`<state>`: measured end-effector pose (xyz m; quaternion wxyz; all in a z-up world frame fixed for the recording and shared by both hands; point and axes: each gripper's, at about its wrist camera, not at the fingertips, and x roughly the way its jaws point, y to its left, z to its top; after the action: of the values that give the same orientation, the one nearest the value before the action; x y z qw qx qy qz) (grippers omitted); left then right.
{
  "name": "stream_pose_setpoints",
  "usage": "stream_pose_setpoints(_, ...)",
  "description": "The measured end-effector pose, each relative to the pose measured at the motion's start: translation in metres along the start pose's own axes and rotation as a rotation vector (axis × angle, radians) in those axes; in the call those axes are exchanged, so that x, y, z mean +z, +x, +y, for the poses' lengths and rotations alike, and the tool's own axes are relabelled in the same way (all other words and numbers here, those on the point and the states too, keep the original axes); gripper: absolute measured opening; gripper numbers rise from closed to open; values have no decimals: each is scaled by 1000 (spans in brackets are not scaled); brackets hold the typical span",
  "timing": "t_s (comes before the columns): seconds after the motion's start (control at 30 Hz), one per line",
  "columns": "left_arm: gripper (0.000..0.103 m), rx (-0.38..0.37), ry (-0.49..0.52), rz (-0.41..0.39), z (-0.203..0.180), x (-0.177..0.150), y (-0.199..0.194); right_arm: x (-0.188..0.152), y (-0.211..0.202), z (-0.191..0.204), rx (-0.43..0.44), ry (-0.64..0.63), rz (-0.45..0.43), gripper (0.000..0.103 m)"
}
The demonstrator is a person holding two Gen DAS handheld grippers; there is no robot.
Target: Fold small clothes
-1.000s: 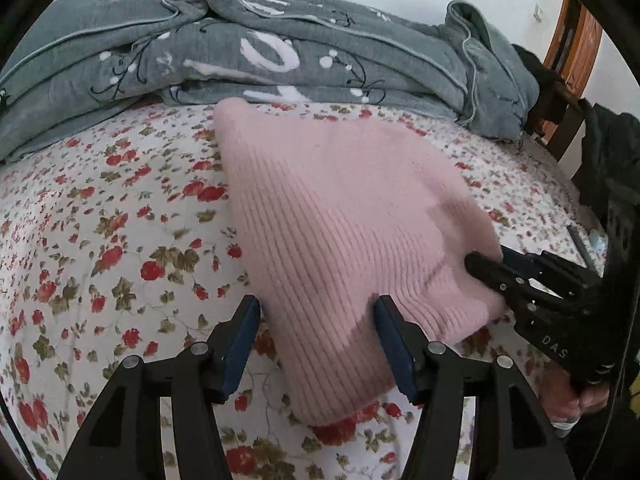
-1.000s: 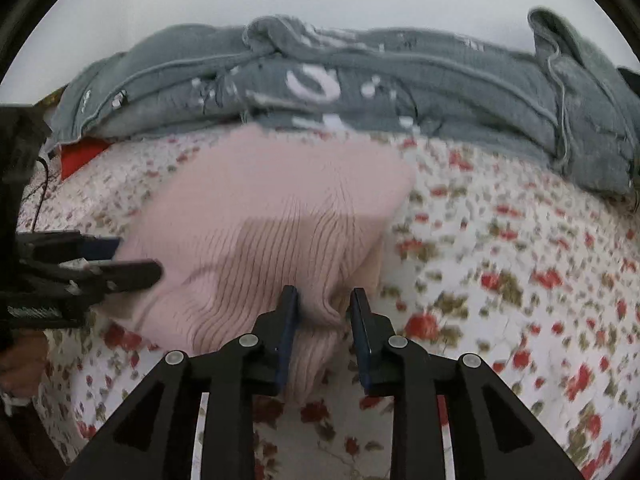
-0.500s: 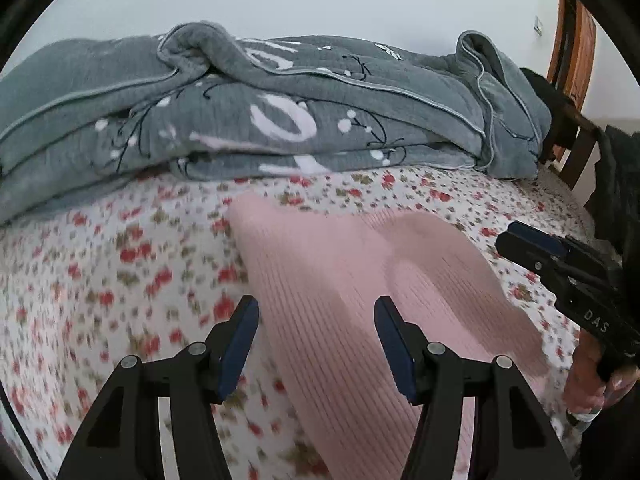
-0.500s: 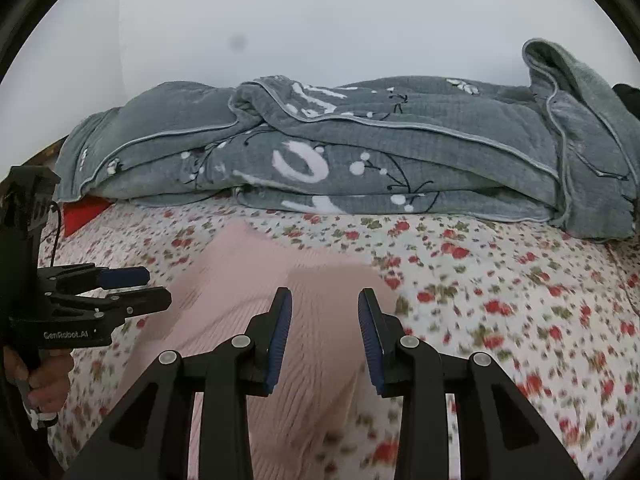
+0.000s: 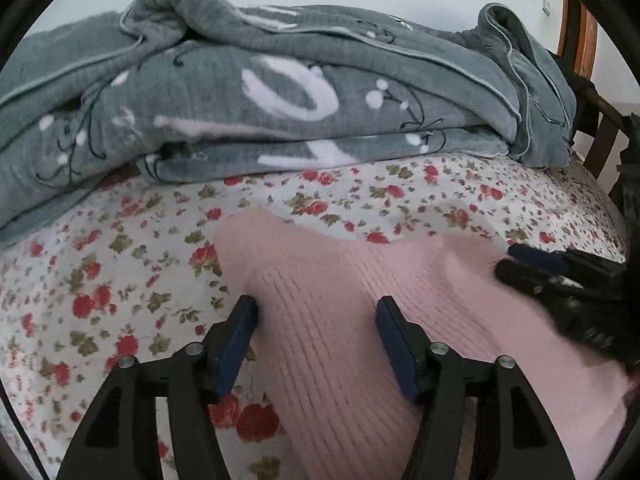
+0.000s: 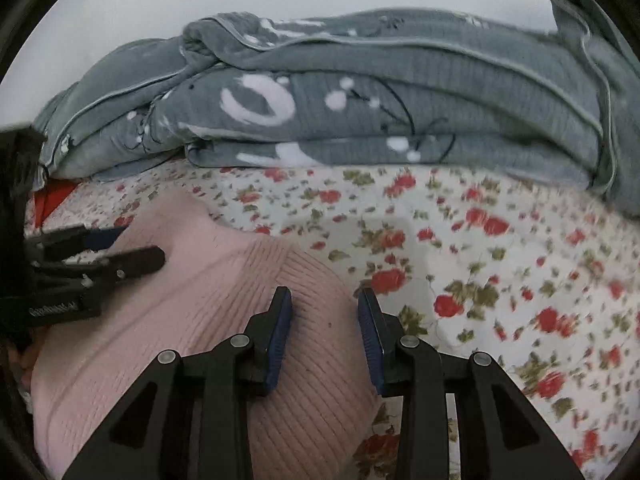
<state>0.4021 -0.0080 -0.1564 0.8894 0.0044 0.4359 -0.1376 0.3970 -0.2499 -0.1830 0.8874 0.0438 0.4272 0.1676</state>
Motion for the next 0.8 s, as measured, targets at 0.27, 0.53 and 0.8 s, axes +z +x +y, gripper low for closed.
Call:
stream_pose_setpoints(0.27, 69, -34, -47, -35, 7, -7, 4, -4, 2, -3, 12, 18, -4, 42)
stream_pose_setpoints(0.53, 73, -60, -63, -22, 10, -8, 7, -7, -3, -10, 37, 59, -1, 48)
stream_pose_setpoints(0.8, 73, -28, -41, -32, 4, -9, 6, -10, -9, -7, 26, 52, -16, 49)
